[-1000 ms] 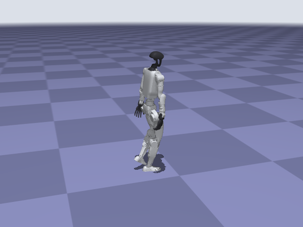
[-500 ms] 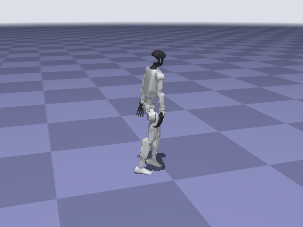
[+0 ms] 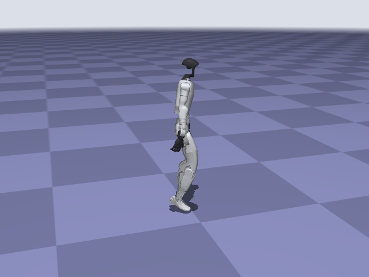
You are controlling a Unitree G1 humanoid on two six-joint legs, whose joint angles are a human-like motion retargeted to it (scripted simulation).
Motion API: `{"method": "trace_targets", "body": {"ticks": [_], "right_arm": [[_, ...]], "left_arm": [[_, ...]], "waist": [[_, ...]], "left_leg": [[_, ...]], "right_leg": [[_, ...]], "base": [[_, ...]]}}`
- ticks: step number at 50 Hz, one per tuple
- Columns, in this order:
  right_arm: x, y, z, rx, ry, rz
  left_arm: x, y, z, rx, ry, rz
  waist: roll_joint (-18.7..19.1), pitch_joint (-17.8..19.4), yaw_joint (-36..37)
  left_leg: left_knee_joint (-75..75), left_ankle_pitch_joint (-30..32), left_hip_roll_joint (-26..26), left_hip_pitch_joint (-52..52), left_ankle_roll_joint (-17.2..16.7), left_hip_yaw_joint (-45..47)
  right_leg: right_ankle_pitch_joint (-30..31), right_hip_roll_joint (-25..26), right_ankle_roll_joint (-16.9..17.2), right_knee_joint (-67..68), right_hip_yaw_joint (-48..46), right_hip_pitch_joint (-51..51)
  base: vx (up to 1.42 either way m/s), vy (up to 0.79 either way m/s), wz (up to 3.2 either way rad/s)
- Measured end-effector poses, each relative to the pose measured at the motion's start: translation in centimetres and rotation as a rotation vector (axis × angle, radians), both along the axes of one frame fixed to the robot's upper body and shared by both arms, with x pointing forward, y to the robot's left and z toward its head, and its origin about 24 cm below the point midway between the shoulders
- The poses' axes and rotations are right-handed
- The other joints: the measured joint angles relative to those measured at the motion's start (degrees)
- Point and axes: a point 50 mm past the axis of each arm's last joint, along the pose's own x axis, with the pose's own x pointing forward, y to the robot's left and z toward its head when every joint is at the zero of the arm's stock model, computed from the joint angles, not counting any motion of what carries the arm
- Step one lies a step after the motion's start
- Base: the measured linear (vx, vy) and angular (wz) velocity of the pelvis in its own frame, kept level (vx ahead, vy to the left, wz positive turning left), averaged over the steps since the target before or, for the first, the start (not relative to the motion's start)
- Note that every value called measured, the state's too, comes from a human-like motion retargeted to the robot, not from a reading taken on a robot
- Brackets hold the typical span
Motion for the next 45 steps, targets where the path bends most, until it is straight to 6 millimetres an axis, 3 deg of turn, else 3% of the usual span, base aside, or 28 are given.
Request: {"method": "trace_targets", "body": {"ticks": [7,10,12,15,17,20,22,25,30,33,39,45], "right_arm": [[-4.4,-1.1,0.3,-0.044,0.179,-0.041],[-5.8,-0.9,0.4,-0.049,0.217,-0.095],[-6.8,-0.4,0.4,-0.029,0.232,-0.149],[-8.4,0.0,0.5,-0.008,0.27,-0.221],[-9.0,-0.1,0.7,-0.008,0.298,-0.233],[-9.3,-0.8,0.9,-0.014,0.327,-0.209],[-9.3,-1.4,1.0,-0.026,0.335,-0.199],[-9.3,-3.0,1.3,-0.071,0.331,-0.207],[-7.5,-4.6,1.4,-0.147,0.233,-0.296],[-4.7,-5.3,1.2,-0.152,0.126,-0.363],[0.8,-5.0,1.2,-0.108,-0.059,-0.373],[5.4,-5.2,1.9,-0.119,-0.123,-0.151]], "left_arm": [[2.3,0.1,0.5,0.011,-0.092,-0.04],[2.9,-0.2,0.5,-0.008,-0.086,-0.068],[3.0,-0.7,0.4,-0.018,-0.062,-0.096],[2.8,-1.8,0.0,-0.037,-0.024,-0.154],[2.4,-2.4,-0.2,-0.057,-0.003,-0.202],[1.3,-2.8,-0.4,-0.085,0.041,-0.274],[0.3,-2.9,-0.6,-0.09,0.086,-0.316],[-1.6,-3.4,-0.9,-0.126,0.168,-0.371],[-3.7,-3.4,-1.1,-0.138,0.265,-0.36],[-2.7,-3.9,-1.1,-0.12,0.206,-0.298],[0.6,-4.2,-0.8,-0.117,-0.02,-0.241],[-0.6,-5.5,-1.1,-0.18,0.007,-0.22]], "waist": [[-5.68,1.45,-0.93],[-6.93,1.96,-0.55],[-7.16,2.02,-0.02],[-7.45,1.62,0.11],[-6.99,1.17,-0.76],[-6.05,0.33,-2.17],[-4.2,-0.16,-1.88],[-0.29,-1.05,-2.37],[3.93,-2.59,-2.67],[5.02,-1.51,-2.23],[4.87,1.22,2.29],[6.59,1.74,4.05]], "left_leg": [[-2.61,-2.06,-4.84,7.98,0.0,1.27],[-3.1,-3.16,-6.48,10.82,0.0,0.94],[-3.59,-3.42,-7.2,12.5,0.0,1.13],[-4.46,-4.02,-8.79,15.27,0.0,1.69],[-4.64,-4.45,-9.26,16.84,0.0,0.99],[-3.84,-7.76,-8.58,19.49,0.0,-0.16],[-3.02,-10.64,-6.3,21.86,0.0,1.31],[-2.95,-14.01,-4.45,26.91,0.0,2.51],[2.36,-9.04,-4.51,26.09,0.0,3.01],[11.31,-5.98,-4.38,21.26,0.0,1.17],[34.11,-24.05,-0.02,8.36,0.0,6.23],[36.21,-29.69,-0.39,-5.15,0.0,10.93]], "right_leg": [[-9.38,0.73,-7.66,-15.69,0.16,-1.81],[-10.41,-0.19,-13.2,-19.8,-1.0,-1.82],[-7.88,-1.22,-14.58,-21.12,-1.8,-1.48],[0.32,-3.4,-12.14,-22.28,-3.53,-0.29],[6.64,-4.22,-12.29,-22.18,-3.18,0.85],[9.26,-2.97,-18.73,-22.06,0.81,2.66],[6.98,-2.18,-25.56,-21.51,-0.82,4.96],[-4.11,-2.06,-26.86,-20.65,-3.92,10.85],[-5.92,-0.35,-26.82,-22.64,-0.65,13.4],[-4.87,-1.02,-26.73,-23.78,-1.0,14.07],[-3.04,-2.97,-25.1,-26.28,-1.88,15.28],[1.92,-5.05,-18.51,-27.2,-3.81,13.4]], "base": [[0.25,-0.08,-0.3],[0.32,-0.1,-0.19],[0.38,-0.04,0.1],[0.43,0.07,0.41],[0.51,-0.02,0.45],[0.57,-0.2,0.12],[0.83,-0.2,-0.17],[0.93,0.18,0.05],[0.48,-0.04,-0.25],[0.26,-0.1,-0.34],[0.18,-0.13,-0.42],[-0.06,0.28,0.11]]}}
